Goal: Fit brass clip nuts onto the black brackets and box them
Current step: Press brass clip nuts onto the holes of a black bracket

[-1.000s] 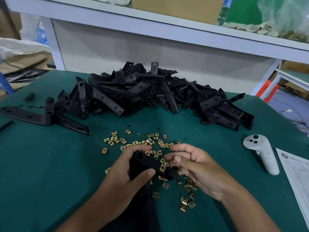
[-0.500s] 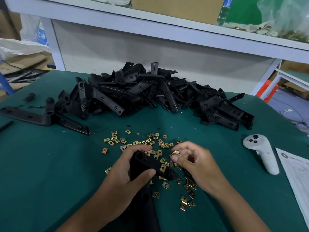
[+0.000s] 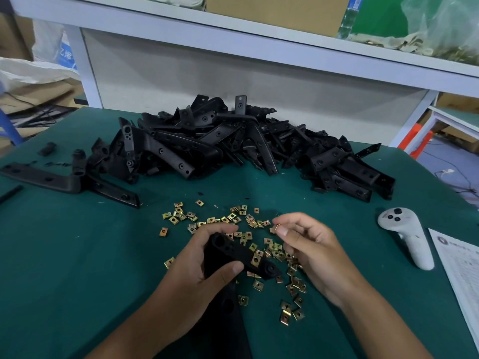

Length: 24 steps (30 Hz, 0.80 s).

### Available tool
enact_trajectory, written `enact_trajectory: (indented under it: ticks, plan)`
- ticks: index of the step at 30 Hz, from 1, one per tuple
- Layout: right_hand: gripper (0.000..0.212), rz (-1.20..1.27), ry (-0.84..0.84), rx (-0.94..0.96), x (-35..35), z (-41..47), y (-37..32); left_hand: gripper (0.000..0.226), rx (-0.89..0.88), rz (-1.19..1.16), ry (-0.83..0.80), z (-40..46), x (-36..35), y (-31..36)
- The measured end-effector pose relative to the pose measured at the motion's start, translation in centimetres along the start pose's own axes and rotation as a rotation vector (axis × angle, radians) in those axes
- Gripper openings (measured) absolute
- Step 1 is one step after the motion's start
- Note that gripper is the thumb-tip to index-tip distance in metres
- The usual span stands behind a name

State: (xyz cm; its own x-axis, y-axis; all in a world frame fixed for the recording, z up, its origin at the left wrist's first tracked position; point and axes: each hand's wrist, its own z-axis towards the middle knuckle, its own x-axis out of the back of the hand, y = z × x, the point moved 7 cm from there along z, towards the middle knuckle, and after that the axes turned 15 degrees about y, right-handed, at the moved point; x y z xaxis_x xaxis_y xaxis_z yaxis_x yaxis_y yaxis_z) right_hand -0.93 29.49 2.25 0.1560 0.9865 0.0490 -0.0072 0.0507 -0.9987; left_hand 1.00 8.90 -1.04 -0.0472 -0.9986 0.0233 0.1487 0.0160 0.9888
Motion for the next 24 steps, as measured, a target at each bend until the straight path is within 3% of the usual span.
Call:
enact_trajectory:
  ticks: [9, 24]
  plan:
    - [0.007, 0.144, -0.101, -0.143, -1.8, -1.5, -0.4, 0.026, 0.002, -0.042, -0.087, -0.3, -0.9, 0.7]
    - [0.018, -0.043, -0.124, -0.128, -2.2, -2.4, -0.9, 0.039, -0.08, 0.057, -0.076, -0.3, -0.8, 1.7]
